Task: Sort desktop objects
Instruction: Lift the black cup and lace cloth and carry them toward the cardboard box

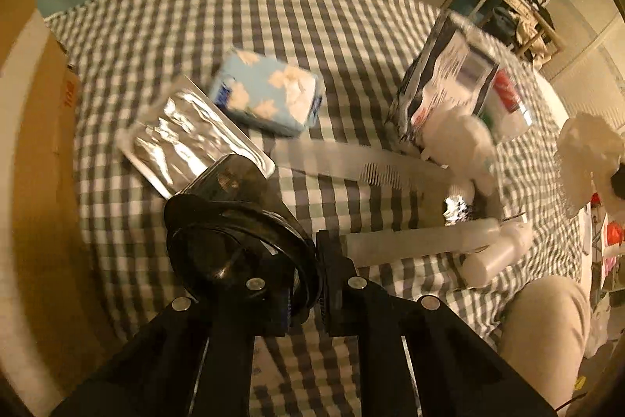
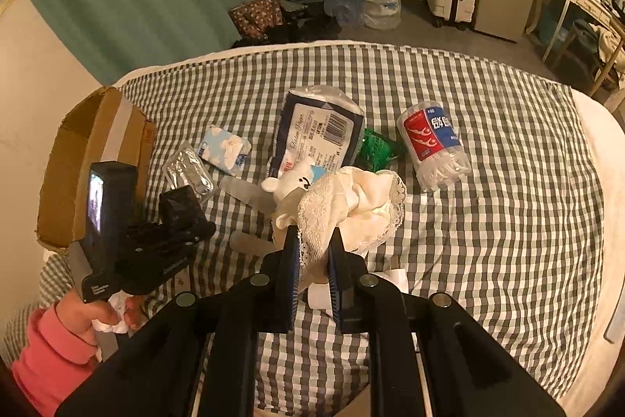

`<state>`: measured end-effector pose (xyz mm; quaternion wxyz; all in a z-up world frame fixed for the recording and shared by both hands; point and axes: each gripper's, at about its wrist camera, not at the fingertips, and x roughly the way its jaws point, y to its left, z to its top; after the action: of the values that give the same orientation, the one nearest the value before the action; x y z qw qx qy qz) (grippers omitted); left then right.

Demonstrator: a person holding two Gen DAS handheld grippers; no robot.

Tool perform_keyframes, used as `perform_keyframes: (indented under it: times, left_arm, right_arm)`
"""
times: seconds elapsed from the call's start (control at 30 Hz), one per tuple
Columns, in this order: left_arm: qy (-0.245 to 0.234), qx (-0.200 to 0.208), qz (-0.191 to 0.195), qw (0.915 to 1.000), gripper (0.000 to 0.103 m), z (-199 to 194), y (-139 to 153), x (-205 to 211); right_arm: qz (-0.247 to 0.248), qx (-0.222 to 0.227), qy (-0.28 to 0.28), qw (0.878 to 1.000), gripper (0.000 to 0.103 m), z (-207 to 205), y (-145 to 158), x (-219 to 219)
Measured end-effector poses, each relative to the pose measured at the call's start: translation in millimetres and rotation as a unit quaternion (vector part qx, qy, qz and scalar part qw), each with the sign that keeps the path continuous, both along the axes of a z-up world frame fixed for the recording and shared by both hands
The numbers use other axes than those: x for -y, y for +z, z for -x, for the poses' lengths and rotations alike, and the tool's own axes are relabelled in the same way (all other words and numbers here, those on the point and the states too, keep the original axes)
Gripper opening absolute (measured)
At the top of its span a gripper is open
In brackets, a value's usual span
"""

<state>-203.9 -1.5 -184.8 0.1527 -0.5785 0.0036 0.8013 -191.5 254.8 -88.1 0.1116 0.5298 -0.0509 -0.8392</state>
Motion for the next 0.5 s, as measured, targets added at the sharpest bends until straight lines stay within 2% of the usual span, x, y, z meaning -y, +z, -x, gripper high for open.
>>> perform_keyframes:
  times: [0.2,0.3,0.5]
  left_arm:
    - [-0.002,-0.029,-0.002,0.9996,0.01,-4.1,42.3,8.7]
    - [-0.004,-0.07,0.013,0.9974,0.01,-0.3,74.9,8.5]
    - [-0.005,-0.116,0.009,0.9932,0.01,-8.6,130.0,21.8]
  right_arm:
    - [-0.007,-0.022,0.011,1.0,0.013,-10.9,23.9,11.1]
    - [-0.011,-0.036,0.017,0.999,0.013,-17.3,38.9,17.6]
    - [-0.018,-0.067,0.033,0.997,0.013,-32.0,68.4,36.6]
